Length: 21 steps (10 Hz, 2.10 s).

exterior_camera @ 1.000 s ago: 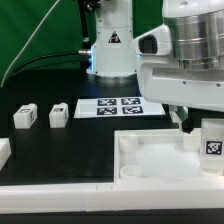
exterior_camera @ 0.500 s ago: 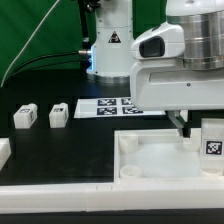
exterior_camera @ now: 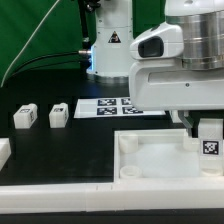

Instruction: Assemble one leg

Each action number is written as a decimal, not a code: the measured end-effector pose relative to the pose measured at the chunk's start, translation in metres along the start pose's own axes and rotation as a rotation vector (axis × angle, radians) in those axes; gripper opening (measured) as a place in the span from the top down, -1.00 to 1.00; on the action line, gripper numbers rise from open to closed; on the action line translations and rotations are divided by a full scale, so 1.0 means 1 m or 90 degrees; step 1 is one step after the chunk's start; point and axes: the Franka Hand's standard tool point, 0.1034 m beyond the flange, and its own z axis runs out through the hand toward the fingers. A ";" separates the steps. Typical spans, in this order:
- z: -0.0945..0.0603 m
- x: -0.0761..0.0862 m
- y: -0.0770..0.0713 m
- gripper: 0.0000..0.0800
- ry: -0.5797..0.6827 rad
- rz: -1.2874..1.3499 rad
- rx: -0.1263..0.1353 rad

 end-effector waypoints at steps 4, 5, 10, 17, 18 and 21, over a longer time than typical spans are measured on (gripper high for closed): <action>0.000 0.001 0.001 0.27 -0.001 0.129 0.007; 0.001 0.000 0.000 0.27 -0.001 0.219 0.011; 0.001 -0.001 -0.002 0.26 -0.007 0.520 0.014; 0.001 0.000 -0.003 0.12 -0.018 0.785 0.022; 0.001 0.000 -0.003 -0.23 -0.018 0.782 0.022; 0.001 -0.001 -0.004 -0.60 -0.017 0.738 0.022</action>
Offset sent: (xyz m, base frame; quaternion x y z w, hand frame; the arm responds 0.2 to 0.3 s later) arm -0.0014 -0.0057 0.0010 0.0118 -0.0039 0.1949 0.9807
